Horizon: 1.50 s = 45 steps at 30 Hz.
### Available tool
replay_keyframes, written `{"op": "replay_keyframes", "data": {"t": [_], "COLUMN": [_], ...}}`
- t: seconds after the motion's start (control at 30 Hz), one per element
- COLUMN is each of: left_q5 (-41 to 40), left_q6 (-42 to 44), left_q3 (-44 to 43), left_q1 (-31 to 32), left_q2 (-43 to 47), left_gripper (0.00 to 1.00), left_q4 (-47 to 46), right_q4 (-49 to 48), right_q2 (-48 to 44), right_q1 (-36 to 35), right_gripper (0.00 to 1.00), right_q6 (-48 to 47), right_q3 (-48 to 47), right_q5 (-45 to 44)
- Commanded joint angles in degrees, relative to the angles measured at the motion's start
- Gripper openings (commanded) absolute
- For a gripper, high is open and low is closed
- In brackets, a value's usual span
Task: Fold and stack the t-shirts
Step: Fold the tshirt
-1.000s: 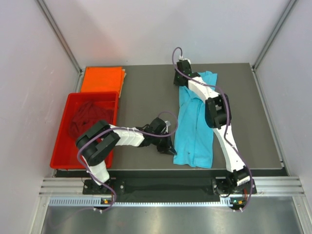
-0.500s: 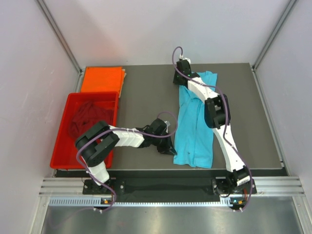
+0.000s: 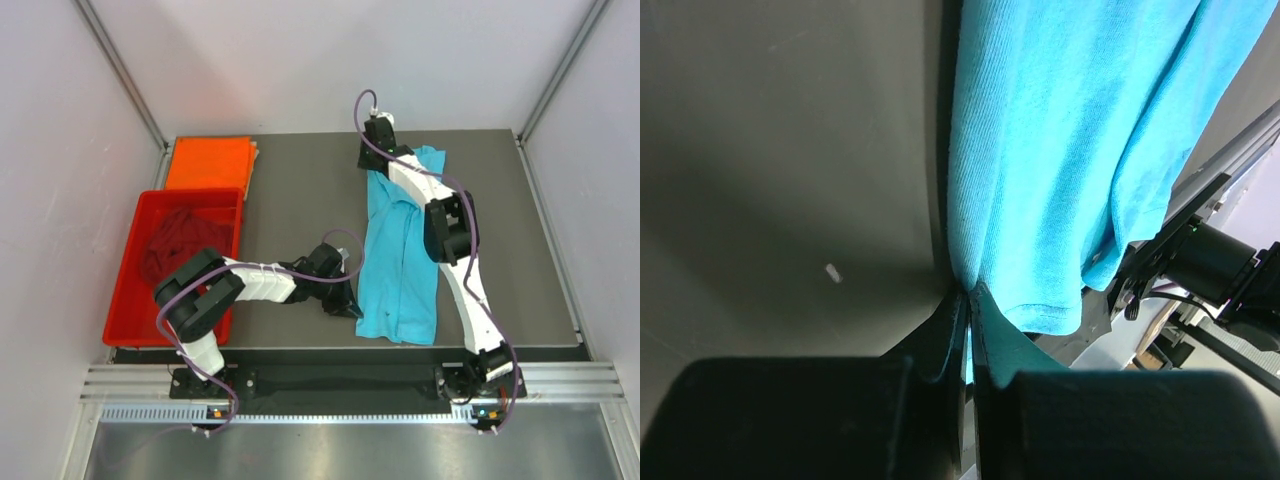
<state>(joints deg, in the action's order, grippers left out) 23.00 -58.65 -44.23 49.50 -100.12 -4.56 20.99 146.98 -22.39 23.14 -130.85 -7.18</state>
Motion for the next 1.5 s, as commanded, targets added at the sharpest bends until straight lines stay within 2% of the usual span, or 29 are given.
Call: {"op": "replay_keyframes", "data": {"t": [0.0, 0.47, 0.53, 0.57, 0.77, 1.03, 1.47], "left_q5": [-4.9, -4.28, -4.2, -4.37, -4.81, -8.77, -7.27], "left_q6": [1.61, 2.23, 2.14, 2.14, 1.61, 2.58, -1.9], "left_q3": [2.04, 1.6, 1.51, 1.51, 2.57, 2.65, 8.37], "left_q1": [0.25, 0.25, 0.25, 0.25, 0.25, 0.25, 0.78], "left_q2": [-0.17, -0.34, -0.26, -0.08, 1.15, 2.38, 1.77], "left_gripper": [0.06, 0.04, 0.03, 0.01, 0.0, 0.0, 0.0], "left_q4": [5.35, 5.44, 5.44, 5.52, 5.7, 11.06, 5.87], "right_q4": [0.27, 3.97, 4.75, 5.28, 2.57, -4.11, -8.16], "right_q2": [-4.25, -0.91, 0.41, 1.02, 3.57, 7.01, 7.62], "right_q1": [-0.63, -0.55, -0.37, -0.37, -0.28, 0.59, 0.51], "right_gripper": [0.24, 0.24, 0.16, 0.0, 0.0, 0.0, 0.0], "right_q6": [-1.16, -1.34, -0.82, -0.64, 4.01, 13.15, 15.1], "right_q3": [0.07, 1.91, 0.95, -1.14, -4.24, -6.53, -6.7], "right_q5": [-2.57, -5.39, -4.43, -4.16, -2.67, 0.32, -0.21]}}
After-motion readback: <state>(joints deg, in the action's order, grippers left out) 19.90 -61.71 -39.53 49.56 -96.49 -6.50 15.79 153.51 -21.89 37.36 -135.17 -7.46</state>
